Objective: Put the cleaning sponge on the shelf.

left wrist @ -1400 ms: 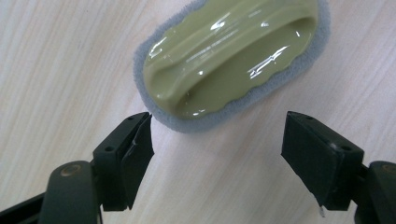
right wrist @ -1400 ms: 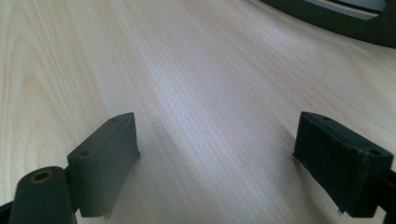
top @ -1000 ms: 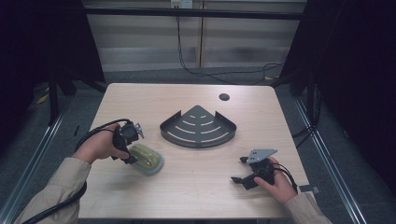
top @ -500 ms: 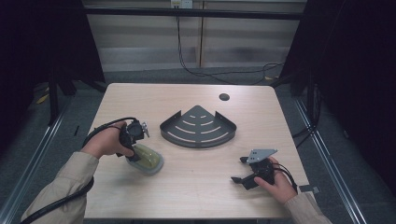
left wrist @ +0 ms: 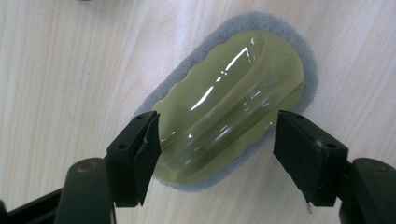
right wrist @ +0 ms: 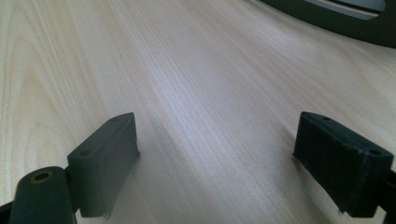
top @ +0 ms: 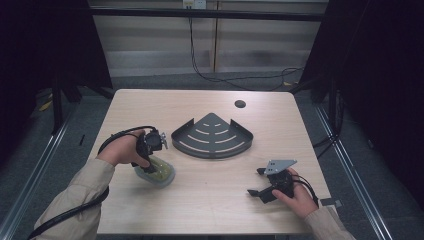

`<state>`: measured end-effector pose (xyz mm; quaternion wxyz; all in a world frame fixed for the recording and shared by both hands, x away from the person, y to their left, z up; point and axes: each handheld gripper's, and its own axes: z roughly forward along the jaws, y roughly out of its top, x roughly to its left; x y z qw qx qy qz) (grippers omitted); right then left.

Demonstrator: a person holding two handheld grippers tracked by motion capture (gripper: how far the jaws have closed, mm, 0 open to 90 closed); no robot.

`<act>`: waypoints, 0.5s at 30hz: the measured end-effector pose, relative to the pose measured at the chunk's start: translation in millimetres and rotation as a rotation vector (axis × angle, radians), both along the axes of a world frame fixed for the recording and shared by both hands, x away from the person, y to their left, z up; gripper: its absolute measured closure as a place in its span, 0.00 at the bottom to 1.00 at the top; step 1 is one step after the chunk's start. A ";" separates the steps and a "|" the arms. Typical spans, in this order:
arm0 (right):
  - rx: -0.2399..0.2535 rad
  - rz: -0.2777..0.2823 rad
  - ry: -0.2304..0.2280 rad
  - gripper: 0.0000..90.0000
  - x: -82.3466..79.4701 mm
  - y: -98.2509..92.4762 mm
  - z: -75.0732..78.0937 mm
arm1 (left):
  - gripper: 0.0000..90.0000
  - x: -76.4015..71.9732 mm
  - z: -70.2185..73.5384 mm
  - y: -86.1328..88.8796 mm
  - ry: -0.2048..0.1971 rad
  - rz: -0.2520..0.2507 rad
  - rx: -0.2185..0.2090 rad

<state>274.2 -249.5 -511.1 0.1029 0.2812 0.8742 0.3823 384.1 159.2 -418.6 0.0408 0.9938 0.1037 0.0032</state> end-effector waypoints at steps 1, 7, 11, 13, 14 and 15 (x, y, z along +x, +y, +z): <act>0.000 0.000 0.000 0.14 0.0 0.0 0.0 | 0.35 0.0 0.0 0.0 0.000 0.000 0.000; 0.000 0.000 0.000 0.14 0.0 -0.1 0.0 | 0.39 0.7 -3.7 -0.7 -0.010 -0.003 0.008; 0.000 -0.001 0.001 0.14 0.0 0.0 0.0 | 0.41 1.9 -5.0 -1.3 -0.001 -0.006 0.015; 0.000 0.000 0.001 0.14 0.0 -0.1 0.0 | 0.42 2.0 -5.8 -1.4 -0.005 -0.007 0.018; 0.000 0.001 0.001 0.14 0.0 -0.1 0.1 | 0.46 2.6 -6.3 -1.3 -0.004 -0.009 0.028; 0.000 0.001 0.001 0.14 0.0 -0.1 0.1 | 0.47 2.6 -6.3 -1.3 -0.004 -0.009 0.028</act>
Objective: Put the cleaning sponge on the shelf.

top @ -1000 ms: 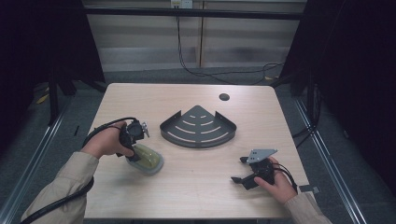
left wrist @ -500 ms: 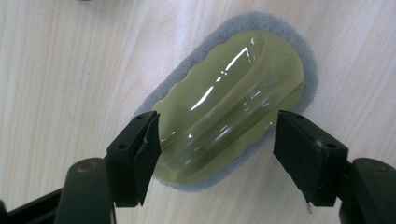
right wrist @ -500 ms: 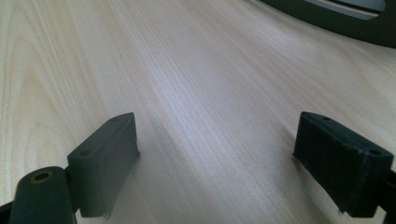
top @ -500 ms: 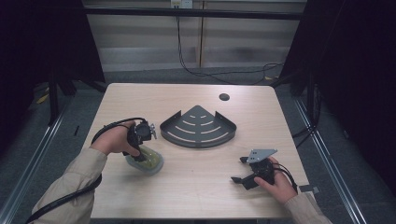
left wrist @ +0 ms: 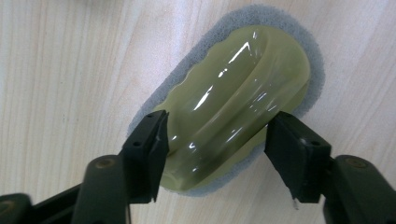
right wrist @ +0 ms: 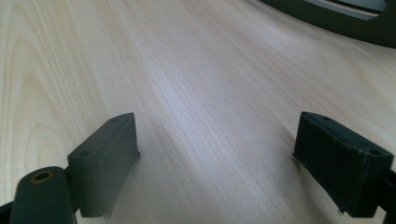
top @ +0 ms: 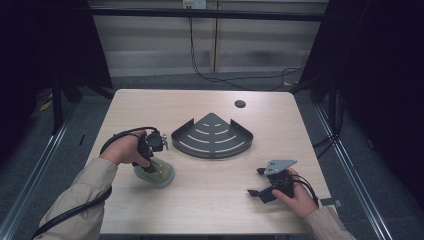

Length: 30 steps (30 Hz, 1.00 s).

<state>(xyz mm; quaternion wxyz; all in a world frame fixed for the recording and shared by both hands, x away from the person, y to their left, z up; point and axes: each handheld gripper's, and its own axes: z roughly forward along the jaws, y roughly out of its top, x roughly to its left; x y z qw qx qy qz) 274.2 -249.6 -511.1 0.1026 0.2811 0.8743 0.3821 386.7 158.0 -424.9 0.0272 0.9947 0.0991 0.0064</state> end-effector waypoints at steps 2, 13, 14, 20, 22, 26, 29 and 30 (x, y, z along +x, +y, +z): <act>0.000 0.000 0.000 0.14 0.0 0.0 0.0 | 0.48 0.3 -0.9 -0.4 0.002 0.001 0.015; 0.001 0.000 -0.001 0.14 0.1 0.0 -0.1 | 0.63 0.2 -1.6 -2.4 0.001 -0.024 0.044; 0.001 0.000 -0.001 0.14 0.0 0.1 -0.1 | 0.64 0.2 -1.6 -2.4 0.001 -0.024 0.044; 0.001 0.000 0.000 0.14 0.1 0.0 -0.1 | 0.70 -0.5 -1.3 -2.4 0.015 -0.011 0.047; 0.000 0.000 -0.001 0.14 0.1 0.0 -0.1 | 0.74 -0.9 -0.2 -3.0 0.020 0.011 0.045; 0.000 0.000 -0.001 0.14 0.1 -0.1 -0.1 | 0.79 -0.8 0.2 -3.5 0.047 0.064 0.041; 0.001 0.001 0.000 0.14 0.1 0.0 -0.1 | 0.79 0.8 0.3 -3.5 0.053 0.095 0.043; 0.001 0.000 -0.001 0.14 0.1 -0.1 -0.1 | 0.79 0.6 0.6 -3.8 0.074 0.113 0.047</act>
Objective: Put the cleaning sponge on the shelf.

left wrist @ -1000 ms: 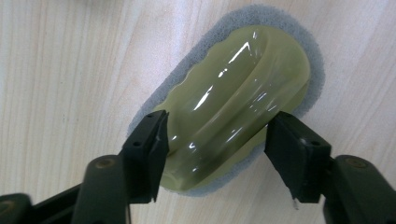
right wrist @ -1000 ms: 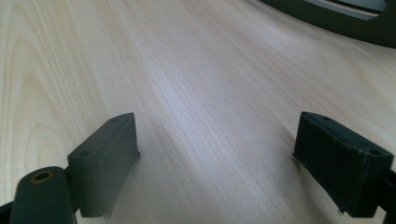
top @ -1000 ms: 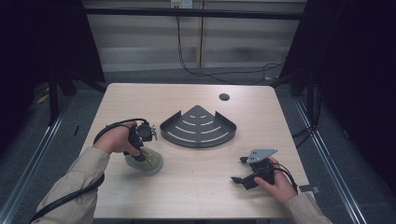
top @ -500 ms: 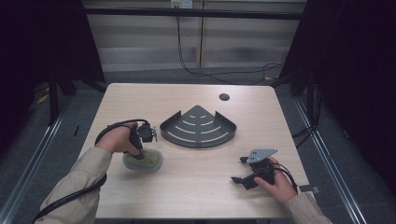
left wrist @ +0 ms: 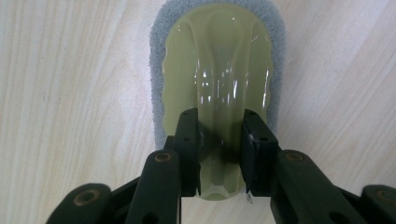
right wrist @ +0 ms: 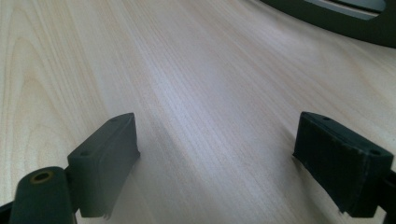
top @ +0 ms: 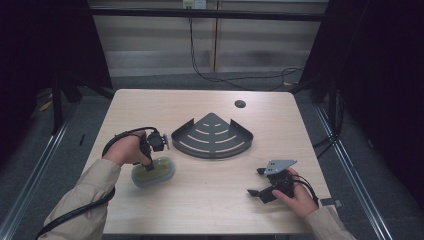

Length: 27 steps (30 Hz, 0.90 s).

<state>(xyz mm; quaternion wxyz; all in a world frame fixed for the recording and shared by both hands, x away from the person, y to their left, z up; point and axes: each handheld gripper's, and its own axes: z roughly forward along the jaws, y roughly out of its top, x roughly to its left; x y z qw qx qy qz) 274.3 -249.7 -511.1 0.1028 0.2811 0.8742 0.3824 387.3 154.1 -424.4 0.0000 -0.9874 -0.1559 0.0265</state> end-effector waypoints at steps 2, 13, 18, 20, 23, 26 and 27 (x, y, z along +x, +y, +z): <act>0.000 0.001 0.000 0.14 0.0 0.0 -0.1 | 0.79 0.0 0.2 -1.4 0.012 0.037 -0.005; -0.001 0.001 -0.001 0.14 0.0 0.0 0.0 | 0.79 3.4 7.3 -1.1 0.041 0.156 -0.035; -0.001 0.001 -0.001 0.14 0.0 0.1 0.0 | 0.79 5.4 12.7 1.9 0.032 0.183 -0.044; -0.001 0.002 -0.001 0.14 0.0 0.1 0.0 | 0.79 5.9 13.9 2.8 0.034 0.190 -0.044; -0.001 0.002 -0.001 0.14 0.0 0.1 -0.1 | 0.79 7.3 16.3 3.8 0.042 0.211 -0.044; -0.001 0.001 0.000 0.14 -0.1 0.2 0.0 | 0.79 9.6 19.9 5.0 0.040 0.232 -0.051; -0.001 0.001 0.000 0.14 -0.1 0.1 0.0 | 0.79 10.2 21.7 5.4 0.038 0.236 -0.052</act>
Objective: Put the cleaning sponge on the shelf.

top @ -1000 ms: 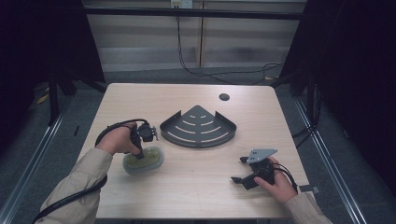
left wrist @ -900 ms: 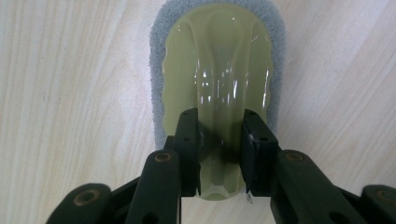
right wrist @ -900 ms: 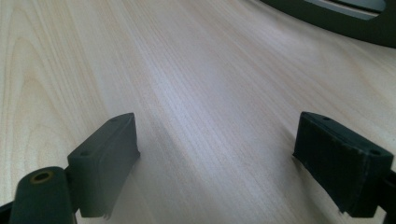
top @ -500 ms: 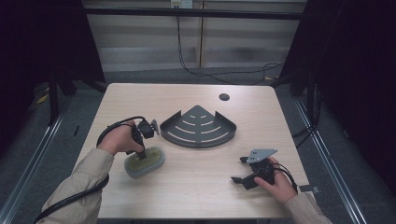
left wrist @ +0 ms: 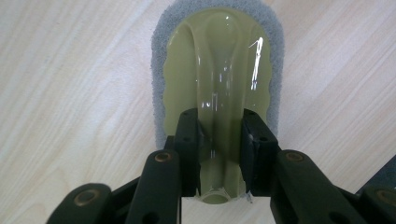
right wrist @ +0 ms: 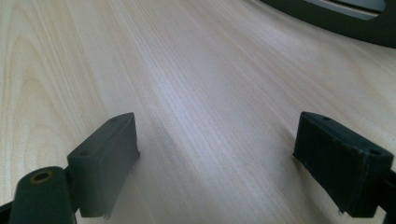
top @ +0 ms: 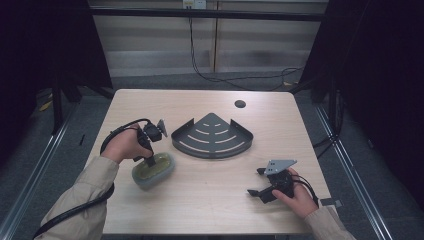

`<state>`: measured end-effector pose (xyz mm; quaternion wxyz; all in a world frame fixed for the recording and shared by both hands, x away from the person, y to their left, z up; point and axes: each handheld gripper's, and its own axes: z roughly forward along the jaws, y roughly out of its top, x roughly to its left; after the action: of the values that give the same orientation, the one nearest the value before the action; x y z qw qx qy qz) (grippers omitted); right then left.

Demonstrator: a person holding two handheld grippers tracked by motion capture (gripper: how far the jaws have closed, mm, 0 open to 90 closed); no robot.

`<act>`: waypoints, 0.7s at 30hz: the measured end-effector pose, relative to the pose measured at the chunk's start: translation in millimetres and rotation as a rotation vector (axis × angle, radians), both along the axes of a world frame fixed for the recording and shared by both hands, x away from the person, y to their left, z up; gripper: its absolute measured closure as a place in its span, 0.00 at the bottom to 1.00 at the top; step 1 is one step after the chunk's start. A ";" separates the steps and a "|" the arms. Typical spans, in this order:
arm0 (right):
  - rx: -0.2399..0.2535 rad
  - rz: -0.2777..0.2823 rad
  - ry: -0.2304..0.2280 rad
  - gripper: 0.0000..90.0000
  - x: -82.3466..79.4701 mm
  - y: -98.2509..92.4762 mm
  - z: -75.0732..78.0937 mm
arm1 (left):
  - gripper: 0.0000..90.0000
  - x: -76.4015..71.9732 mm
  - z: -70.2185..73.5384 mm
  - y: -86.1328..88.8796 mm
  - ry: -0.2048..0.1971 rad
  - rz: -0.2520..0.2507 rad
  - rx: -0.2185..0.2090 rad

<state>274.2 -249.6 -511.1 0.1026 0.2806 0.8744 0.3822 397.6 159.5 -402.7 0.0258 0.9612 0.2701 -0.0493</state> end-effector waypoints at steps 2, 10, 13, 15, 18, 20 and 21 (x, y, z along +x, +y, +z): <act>0.000 0.000 -0.001 0.14 0.0 0.0 0.0 | 0.79 1.4 4.5 0.9 -0.006 0.011 -0.008; 0.000 0.000 0.000 0.14 0.0 0.0 0.0 | 0.79 5.3 14.5 2.2 0.008 0.058 -0.019; 0.000 0.000 0.000 0.14 0.0 0.0 0.0 | 0.79 7.0 17.2 2.5 0.010 0.061 -0.017; 0.000 0.000 0.000 0.14 0.0 0.0 0.0 | 0.79 7.4 18.1 2.1 0.014 0.078 -0.020; 0.000 0.000 0.000 0.14 0.0 0.0 0.0 | 0.79 8.8 19.7 1.8 0.022 0.077 -0.020; 0.000 0.000 0.000 0.14 0.0 0.0 0.0 | 0.79 9.8 20.9 1.5 0.023 0.078 -0.013; 0.000 0.000 0.000 0.14 0.0 0.0 0.0 | 0.79 9.9 21.6 0.9 0.023 0.085 -0.014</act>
<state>274.2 -249.5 -511.1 0.1026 0.2807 0.8744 0.3822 407.4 160.4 -381.0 0.0316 0.9481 0.3105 -0.0612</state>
